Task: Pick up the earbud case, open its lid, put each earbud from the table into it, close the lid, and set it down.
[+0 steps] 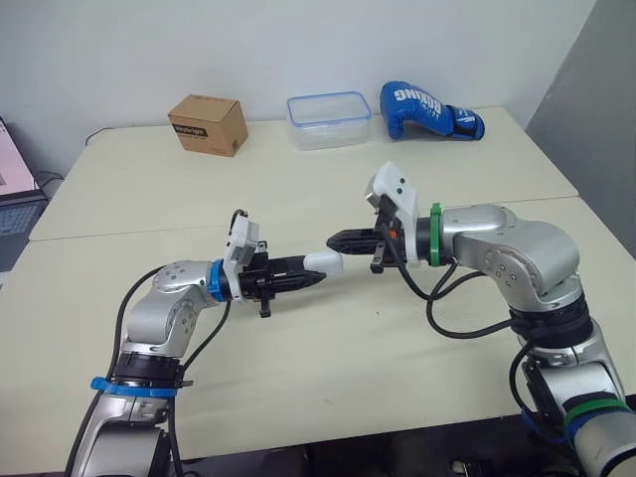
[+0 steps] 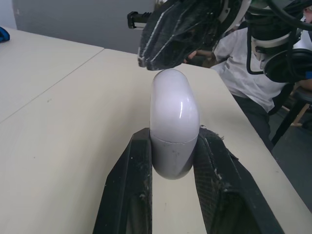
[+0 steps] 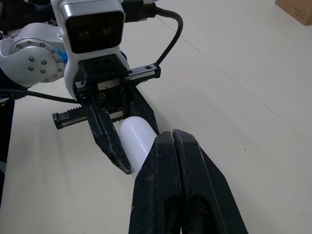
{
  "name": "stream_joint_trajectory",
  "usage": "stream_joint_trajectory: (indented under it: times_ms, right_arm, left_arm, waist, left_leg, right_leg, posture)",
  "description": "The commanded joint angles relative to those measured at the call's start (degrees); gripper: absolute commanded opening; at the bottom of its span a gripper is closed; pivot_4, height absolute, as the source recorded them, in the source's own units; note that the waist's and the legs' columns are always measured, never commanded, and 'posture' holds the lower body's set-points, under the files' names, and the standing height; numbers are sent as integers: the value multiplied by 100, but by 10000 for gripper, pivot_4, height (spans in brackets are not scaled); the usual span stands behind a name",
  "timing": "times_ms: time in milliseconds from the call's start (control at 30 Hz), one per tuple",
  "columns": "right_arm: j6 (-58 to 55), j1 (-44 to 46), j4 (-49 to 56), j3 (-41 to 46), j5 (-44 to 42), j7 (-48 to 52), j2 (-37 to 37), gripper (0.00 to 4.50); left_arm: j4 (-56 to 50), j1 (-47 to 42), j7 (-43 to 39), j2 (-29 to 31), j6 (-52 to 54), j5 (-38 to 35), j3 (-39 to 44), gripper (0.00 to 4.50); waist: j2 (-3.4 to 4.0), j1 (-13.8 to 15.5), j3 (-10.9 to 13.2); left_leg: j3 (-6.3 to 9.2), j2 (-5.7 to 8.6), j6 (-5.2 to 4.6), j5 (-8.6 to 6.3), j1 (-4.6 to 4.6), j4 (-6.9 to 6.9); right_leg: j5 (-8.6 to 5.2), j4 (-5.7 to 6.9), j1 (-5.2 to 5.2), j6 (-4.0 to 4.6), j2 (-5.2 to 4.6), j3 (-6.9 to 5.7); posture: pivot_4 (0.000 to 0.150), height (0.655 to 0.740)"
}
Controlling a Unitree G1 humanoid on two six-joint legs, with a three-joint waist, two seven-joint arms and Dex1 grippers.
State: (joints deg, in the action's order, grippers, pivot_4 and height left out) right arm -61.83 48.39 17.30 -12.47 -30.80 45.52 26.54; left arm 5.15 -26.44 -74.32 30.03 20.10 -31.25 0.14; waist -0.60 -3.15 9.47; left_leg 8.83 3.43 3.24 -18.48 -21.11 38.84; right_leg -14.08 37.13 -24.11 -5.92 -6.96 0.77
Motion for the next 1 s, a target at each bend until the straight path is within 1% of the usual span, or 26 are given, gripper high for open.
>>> stream_joint_trajectory:
  times_ms: [33, 133, 200, 300, 367, 433, 533, 733, 867, 1000]
  right_arm:
    - [-33, -34, 188, -61, -106, 57, 39, 325]
    - [-53, -37, 221, -43, -123, 72, 54, 325]
    - [60, 82, 175, 89, -147, 261, 218, 325]
    - [467, 262, -6, 238, -101, 837, 767, 325]
    - [855, 278, -185, 177, 73, 1250, 1240, 325]
    - [1177, 233, -308, 118, 200, 1557, 1585, 325]
    - [1611, 65, -404, 80, 364, 1883, 1946, 325]
    - [2028, -245, -546, 53, 671, 1972, 2100, 325]
    - [2034, -418, -461, 118, 726, 1902, 2058, 325]
    - [1942, -556, -275, 176, 661, 1837, 2015, 325]
  left_arm:
    - [-126, -143, 13, 2, -28, -105, 103, 7890]
    - [-172, -114, 33, 2, 2, -108, 100, 7890]
    - [-200, -105, 145, 32, 171, -88, 88, 7890]
    - [-219, -192, 545, 161, 1012, -104, 8, 7890]
    - [-198, -267, 701, 253, 1361, 34, -133, 7890]
    - [-176, -361, 750, 286, 1771, -93, -151, 7890]
    - [36, -692, 1031, 236, 2619, -218, -185, 7890]
    - [831, -1303, 1504, -192, 3391, -172, -180, 7890]
    - [1556, -1746, 1722, -467, 3637, -106, -123, 7890]
    - [1969, -1871, 1676, -556, 3617, 102, -345, 7890]
  waist:
    - [0, 0, 0]
    - [0, 1, 0]
    - [0, 2, 0]
    - [-1, 31, 0]
    - [-1, 35, 1]
    - [-1, 34, 1]
    - [-4, 28, 2]
    - [-4, 25, 2]
    - [-5, 33, 3]
    - [-5, 36, 3]
  left_leg:
    - [0, 0, 0, 0, 0, 0]
    - [0, 0, 0, 0, 0, 0]
    - [0, 0, 0, 0, 0, 0]
    - [-1, 4, -1, 0, -1, 1]
    - [-3, 4, -2, -1, -1, 2]
    - [-4, 3, -2, -1, 0, 0]
    - [-7, 1, -2, -1, -1, 0]
    - [-10, 1, -2, -1, 0, 4]
    - [-8, 2, -1, 0, -3, 5]
    - [-10, 3, 0, 0, -2, 4]
  right_leg:
    - [0, 0, 0, 0, 0, 0]
    - [0, -1, 1, 0, 0, -1]
    - [0, 0, 1, 0, 0, 0]
    - [0, -3, 3, 0, -1, 0]
    - [0, -3, 4, -1, 0, -2]
    - [-1, -3, 4, -1, 1, -3]
    - [-1, -2, 4, -2, 1, -3]
    - [-1, -1, 5, -2, 1, -2]
    - [-1, -2, 3, -2, 1, -3]
    - [-1, -4, 2, -2, -1, -1]
  posture:
    - [1500, 7307]
    - [1500, 7307]
    - [1500, 7307]
    - [1500, 7307]
    - [1500, 7307]
    - [1500, 7307]
    - [1500, 7307]
    - [1500, 7307]
    - [1500, 7307]
    - [1500, 7307]
